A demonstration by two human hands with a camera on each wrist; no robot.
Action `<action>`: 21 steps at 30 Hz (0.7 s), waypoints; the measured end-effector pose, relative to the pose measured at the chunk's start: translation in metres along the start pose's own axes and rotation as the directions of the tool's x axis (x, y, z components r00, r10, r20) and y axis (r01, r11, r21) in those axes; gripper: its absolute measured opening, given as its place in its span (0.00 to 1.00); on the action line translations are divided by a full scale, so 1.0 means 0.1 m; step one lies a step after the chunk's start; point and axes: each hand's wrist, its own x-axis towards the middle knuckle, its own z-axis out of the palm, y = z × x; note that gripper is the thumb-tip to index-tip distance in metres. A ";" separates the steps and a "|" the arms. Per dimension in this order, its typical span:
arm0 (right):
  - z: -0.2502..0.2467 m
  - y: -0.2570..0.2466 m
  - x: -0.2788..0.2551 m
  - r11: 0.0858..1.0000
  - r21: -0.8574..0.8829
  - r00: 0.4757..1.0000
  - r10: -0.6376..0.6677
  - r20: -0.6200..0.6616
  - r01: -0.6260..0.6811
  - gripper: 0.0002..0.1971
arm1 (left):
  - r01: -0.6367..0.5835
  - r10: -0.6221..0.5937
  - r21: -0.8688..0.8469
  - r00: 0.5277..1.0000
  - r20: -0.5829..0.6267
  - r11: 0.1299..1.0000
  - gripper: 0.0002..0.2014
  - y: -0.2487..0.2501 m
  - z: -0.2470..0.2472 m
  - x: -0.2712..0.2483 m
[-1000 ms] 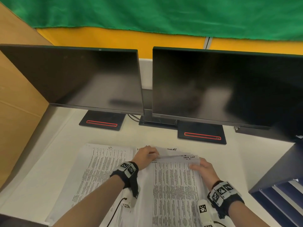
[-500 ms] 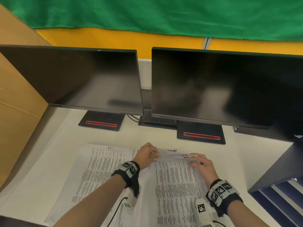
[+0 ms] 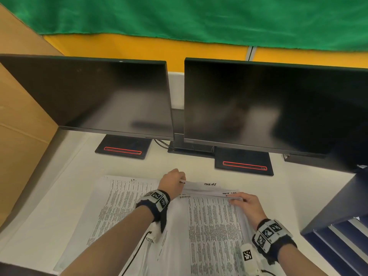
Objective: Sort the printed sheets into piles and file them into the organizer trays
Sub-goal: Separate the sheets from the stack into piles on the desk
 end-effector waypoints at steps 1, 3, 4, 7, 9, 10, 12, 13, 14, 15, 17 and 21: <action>0.00 -0.01 0.00 1.000 -0.009 1.000 -0.004 -0.003 0.004 0.13 | -0.036 0.038 0.080 0.999 -0.025 0.996 0.08 0.00 -0.02 -0.01; 0.00 -0.04 -0.02 1.000 -0.008 1.000 -0.008 -0.003 0.008 0.14 | -0.115 0.133 0.239 0.989 -0.060 0.964 0.08 -0.02 -0.05 -0.01; -0.01 -0.05 -0.02 1.000 -0.003 1.000 -0.009 -0.004 0.009 0.14 | -0.137 0.166 0.261 0.982 -0.093 0.956 0.09 -0.02 -0.07 -0.01; -0.05 -0.05 -0.01 1.000 -0.003 1.000 -0.010 -0.008 0.010 0.14 | -0.115 0.117 0.023 0.973 -0.199 0.993 0.07 0.09 -0.27 -0.01; -0.07 -0.06 0.00 1.000 0.002 1.000 -0.001 -0.014 0.001 0.14 | -0.083 0.044 -0.186 0.978 -0.205 0.979 0.06 0.19 -0.49 -0.01; -0.07 -0.06 0.00 1.000 0.003 1.000 0.004 -0.016 -0.004 0.14 | -0.101 0.047 -0.223 0.972 -0.232 0.970 0.06 0.22 -0.62 0.00; -0.06 -0.08 -0.01 1.000 0.004 1.000 0.010 -0.015 -0.010 0.12 | -0.177 0.077 -0.254 0.929 -0.361 0.951 0.05 0.24 -0.90 0.02; -0.05 -0.08 0.00 1.000 0.007 1.000 0.014 -0.017 -0.014 0.11 | -0.211 0.072 -0.275 0.894 -0.441 0.938 0.05 0.22 -1.04 0.04; -0.05 -0.07 0.00 1.000 0.013 1.000 0.024 -0.020 -0.024 0.10 | -0.240 0.045 -0.309 0.850 -0.525 0.920 0.05 0.20 -1.19 0.07; -0.05 -0.06 0.00 0.999 0.020 0.999 0.041 -0.023 -0.041 0.09 | -0.257 -0.002 -0.351 0.804 -0.595 0.900 0.05 0.17 -1.32 0.10; -0.04 -0.04 0.02 0.996 0.037 0.997 0.077 -0.021 -0.076 0.08 | -0.271 -0.128 -0.442 0.717 -0.686 0.855 0.04 0.09 -1.59 0.16; -0.04 -0.03 0.06 0.993 0.020 0.993 0.117 -0.030 -0.116 0.08 | -0.237 -0.320 -0.599 0.667 -0.673 0.765 0.02 -0.18 -1.90 0.25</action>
